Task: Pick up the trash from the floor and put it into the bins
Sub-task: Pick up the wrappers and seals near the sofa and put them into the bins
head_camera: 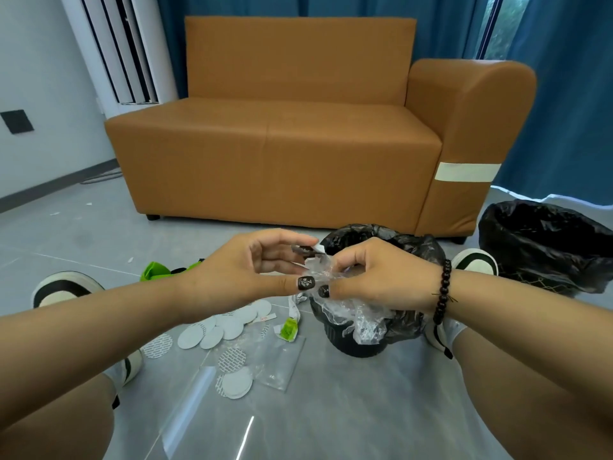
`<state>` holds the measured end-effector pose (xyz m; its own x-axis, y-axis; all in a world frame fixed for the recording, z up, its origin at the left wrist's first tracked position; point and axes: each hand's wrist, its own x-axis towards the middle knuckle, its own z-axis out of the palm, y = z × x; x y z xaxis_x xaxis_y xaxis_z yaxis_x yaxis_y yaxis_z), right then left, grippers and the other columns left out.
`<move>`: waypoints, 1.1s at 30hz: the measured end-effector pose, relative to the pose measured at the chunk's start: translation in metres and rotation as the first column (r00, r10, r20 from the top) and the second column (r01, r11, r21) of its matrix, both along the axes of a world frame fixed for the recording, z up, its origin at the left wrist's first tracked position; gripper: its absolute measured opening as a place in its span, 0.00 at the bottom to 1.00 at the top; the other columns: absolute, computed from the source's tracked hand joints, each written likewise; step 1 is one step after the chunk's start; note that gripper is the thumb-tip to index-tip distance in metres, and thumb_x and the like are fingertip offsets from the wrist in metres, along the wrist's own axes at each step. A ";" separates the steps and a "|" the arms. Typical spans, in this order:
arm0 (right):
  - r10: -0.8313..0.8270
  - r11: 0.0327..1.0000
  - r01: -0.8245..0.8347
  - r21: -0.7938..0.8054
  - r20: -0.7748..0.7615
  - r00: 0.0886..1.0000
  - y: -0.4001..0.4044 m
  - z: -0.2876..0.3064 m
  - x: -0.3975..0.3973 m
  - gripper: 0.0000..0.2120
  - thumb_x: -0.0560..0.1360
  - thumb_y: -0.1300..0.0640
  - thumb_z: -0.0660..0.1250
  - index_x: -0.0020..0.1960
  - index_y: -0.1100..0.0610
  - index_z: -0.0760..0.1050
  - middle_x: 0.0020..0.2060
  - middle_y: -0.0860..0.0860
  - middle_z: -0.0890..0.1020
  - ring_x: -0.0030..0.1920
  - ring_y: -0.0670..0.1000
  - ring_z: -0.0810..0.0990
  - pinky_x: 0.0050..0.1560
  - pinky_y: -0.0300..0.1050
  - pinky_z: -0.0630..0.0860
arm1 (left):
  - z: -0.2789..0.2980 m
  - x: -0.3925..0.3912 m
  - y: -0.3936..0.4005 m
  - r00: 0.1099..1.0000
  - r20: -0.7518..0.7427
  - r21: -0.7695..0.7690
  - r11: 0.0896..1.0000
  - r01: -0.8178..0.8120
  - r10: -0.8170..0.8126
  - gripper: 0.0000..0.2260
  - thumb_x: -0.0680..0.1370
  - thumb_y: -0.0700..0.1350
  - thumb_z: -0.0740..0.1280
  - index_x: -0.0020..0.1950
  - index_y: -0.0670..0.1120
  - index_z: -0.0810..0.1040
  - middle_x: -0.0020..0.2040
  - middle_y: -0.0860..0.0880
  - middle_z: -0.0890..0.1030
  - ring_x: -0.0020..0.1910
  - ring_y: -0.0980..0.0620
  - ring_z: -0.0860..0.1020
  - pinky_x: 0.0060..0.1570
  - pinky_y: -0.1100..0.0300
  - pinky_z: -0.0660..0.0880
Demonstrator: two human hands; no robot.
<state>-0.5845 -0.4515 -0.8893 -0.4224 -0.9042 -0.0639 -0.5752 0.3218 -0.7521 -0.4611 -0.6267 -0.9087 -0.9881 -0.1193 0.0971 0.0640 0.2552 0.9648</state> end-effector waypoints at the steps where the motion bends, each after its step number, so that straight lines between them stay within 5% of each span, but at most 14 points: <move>1: 0.019 0.999 -0.019 0.027 -0.003 1.000 0.000 0.000 -0.001 0.04 0.73 0.60 0.70 0.47 0.60 0.80 0.17 0.40 0.70 0.18 0.41 0.68 0.23 0.28 0.62 | -0.001 -0.001 0.002 0.999 -0.021 -0.005 0.999 -0.032 0.032 0.19 0.66 0.40 0.73 0.57 0.46 0.80 0.51 0.46 0.84 0.51 0.51 0.82 0.51 0.61 0.78; 5: 0.052 0.994 -0.053 0.099 0.015 0.999 0.000 0.001 0.002 0.11 0.72 0.64 0.70 0.54 0.54 0.79 0.22 0.35 0.77 0.22 0.40 0.74 0.27 0.31 0.71 | -0.003 -0.003 0.002 0.991 -0.034 0.147 0.981 -0.125 0.131 0.14 0.67 0.50 0.73 0.47 0.43 0.83 0.43 0.47 0.84 0.43 0.53 0.82 0.46 0.58 0.79; 8: -0.027 0.997 0.025 0.075 0.029 0.999 -0.004 0.000 -0.002 0.11 0.70 0.63 0.72 0.52 0.56 0.80 0.43 0.49 0.84 0.35 0.55 0.81 0.41 0.45 0.81 | 0.000 -0.001 0.000 0.999 -0.013 0.247 0.969 -0.027 0.031 0.17 0.60 0.58 0.79 0.41 0.48 0.84 0.39 0.49 0.83 0.40 0.54 0.82 0.42 0.61 0.79; 9: -0.059 0.996 0.054 0.075 0.058 0.997 -0.005 -0.001 -0.004 0.10 0.70 0.62 0.73 0.51 0.57 0.80 0.43 0.52 0.83 0.33 0.54 0.79 0.38 0.44 0.79 | 0.001 0.001 -0.001 1.000 0.008 0.251 0.968 0.003 -0.005 0.19 0.58 0.58 0.80 0.40 0.48 0.84 0.38 0.49 0.83 0.38 0.54 0.82 0.41 0.61 0.79; 14: -0.113 0.987 0.116 0.110 -0.031 0.993 -0.006 0.002 -0.006 0.10 0.67 0.60 0.76 0.46 0.60 0.79 0.31 0.50 0.80 0.25 0.46 0.76 0.30 0.41 0.76 | 0.012 0.008 0.005 0.984 0.169 -0.135 0.988 0.078 -0.054 0.11 0.63 0.50 0.80 0.32 0.46 0.82 0.30 0.42 0.79 0.29 0.53 0.74 0.33 0.61 0.71; 18: -0.101 0.993 0.111 0.038 -0.204 0.974 -0.013 0.001 0.002 0.10 0.63 0.57 0.77 0.42 0.54 0.80 0.39 0.49 0.83 0.33 0.50 0.80 0.35 0.43 0.79 | 0.012 0.005 0.010 0.962 0.273 -0.286 0.954 0.089 -0.008 0.08 0.67 0.40 0.78 0.31 0.42 0.81 0.29 0.45 0.81 0.28 0.52 0.72 0.30 0.63 0.67; 22: -0.069 0.998 0.064 -0.029 -0.252 0.965 -0.017 0.000 0.013 0.11 0.64 0.59 0.75 0.45 0.49 0.81 0.39 0.44 0.81 0.33 0.40 0.75 0.36 0.35 0.74 | 0.010 0.003 0.009 0.930 0.346 -0.560 0.822 0.100 0.122 0.06 0.66 0.43 0.77 0.34 0.44 0.82 0.26 0.53 0.79 0.25 0.55 0.70 0.29 0.63 0.65; 25: -0.068 0.992 0.045 -0.118 -0.200 0.977 -0.018 0.002 0.021 0.12 0.65 0.62 0.72 0.46 0.50 0.82 0.38 0.44 0.83 0.29 0.37 0.74 0.34 0.31 0.71 | 0.007 -0.001 0.009 0.938 0.222 -0.694 0.718 -0.039 0.265 0.06 0.63 0.44 0.77 0.34 0.48 0.81 0.23 0.56 0.75 0.22 0.59 0.69 0.26 0.65 0.66; 29: -0.097 0.957 0.062 -0.285 -0.109 0.989 -0.017 0.002 0.028 0.08 0.66 0.61 0.73 0.43 0.51 0.84 0.38 0.45 0.82 0.32 0.40 0.76 0.37 0.34 0.73 | 0.007 -0.006 0.001 0.895 0.184 -0.425 0.854 -0.300 0.406 0.16 0.64 0.41 0.77 0.45 0.44 0.73 0.26 0.49 0.80 0.26 0.52 0.75 0.32 0.58 0.73; 33: -0.105 0.935 0.114 -0.335 0.047 0.993 -0.016 0.003 0.027 0.10 0.68 0.64 0.73 0.44 0.50 0.84 0.39 0.48 0.79 0.33 0.49 0.74 0.41 0.44 0.76 | 0.010 -0.005 -0.002 0.903 0.158 -0.110 0.916 -0.386 0.400 0.08 0.69 0.35 0.74 0.42 0.42 0.76 0.27 0.47 0.81 0.25 0.55 0.76 0.35 0.58 0.78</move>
